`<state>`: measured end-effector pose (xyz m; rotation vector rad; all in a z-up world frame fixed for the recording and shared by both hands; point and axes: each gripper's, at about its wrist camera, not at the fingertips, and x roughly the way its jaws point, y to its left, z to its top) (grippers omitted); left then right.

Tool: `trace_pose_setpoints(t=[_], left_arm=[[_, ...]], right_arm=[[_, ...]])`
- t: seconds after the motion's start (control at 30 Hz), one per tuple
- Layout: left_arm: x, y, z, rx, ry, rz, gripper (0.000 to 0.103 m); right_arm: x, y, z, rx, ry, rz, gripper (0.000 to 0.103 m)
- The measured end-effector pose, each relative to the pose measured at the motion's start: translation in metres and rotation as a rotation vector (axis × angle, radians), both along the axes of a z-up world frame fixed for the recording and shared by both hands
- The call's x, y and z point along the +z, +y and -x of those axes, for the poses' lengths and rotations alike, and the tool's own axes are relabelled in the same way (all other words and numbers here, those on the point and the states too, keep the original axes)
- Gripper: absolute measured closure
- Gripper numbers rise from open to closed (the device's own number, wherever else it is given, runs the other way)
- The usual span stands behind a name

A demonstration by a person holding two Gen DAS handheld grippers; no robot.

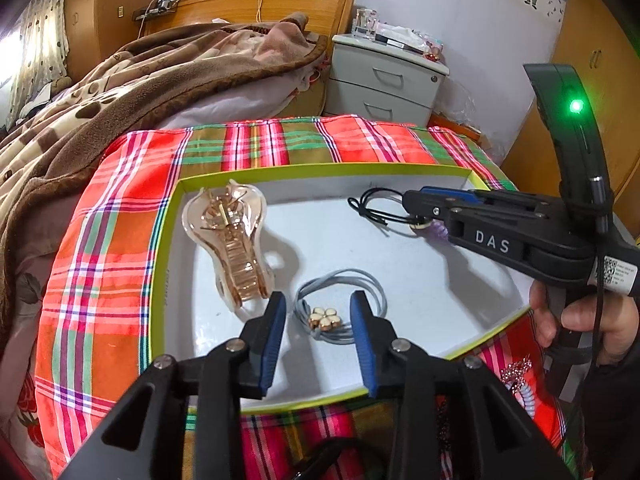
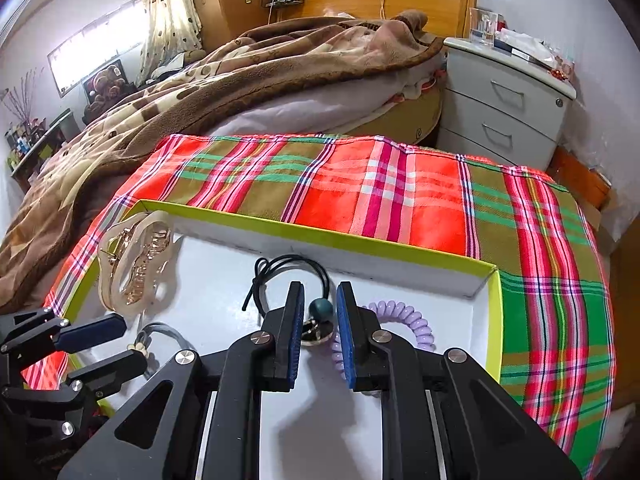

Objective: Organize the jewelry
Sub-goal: 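Carry both hair ties into the yellow box and open both tools, then withdraw both open tools from the box toward the remaining jewelry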

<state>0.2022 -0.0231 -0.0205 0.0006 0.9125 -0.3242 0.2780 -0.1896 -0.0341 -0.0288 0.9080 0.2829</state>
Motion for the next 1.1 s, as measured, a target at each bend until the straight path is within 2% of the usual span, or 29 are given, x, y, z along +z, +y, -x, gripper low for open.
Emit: trace_pose_setpoints(t=[0.23, 0.3, 0.37, 0.4, 0.87, 1.1], left_arm=[[0.003, 0.001, 0.002, 0.002, -0.012, 0.008, 0.064], [0.003, 0.001, 0.003, 0.002, -0.013, 0.01, 0.063], [0.003, 0.002, 0.004, 0.005, -0.016, 0.008, 0.059], [0.004, 0.003, 0.004, 0.008, -0.019, 0.009, 0.059], [0.021, 0.009, 0.027, 0.003, -0.058, 0.045, 0.056], [0.025, 0.016, 0.044, 0.021, -0.073, 0.025, 0.052]], right_arm=[[0.002, -0.001, 0.003, -0.012, -0.014, 0.0, 0.08], [0.003, -0.001, 0.003, -0.013, -0.016, -0.004, 0.076], [0.005, -0.002, 0.005, -0.013, -0.025, -0.005, 0.064], [0.006, -0.002, 0.006, -0.015, -0.031, -0.006, 0.061], [0.023, -0.015, 0.036, -0.049, -0.077, -0.044, 0.06], [0.029, -0.024, 0.061, -0.075, -0.093, -0.066, 0.06]])
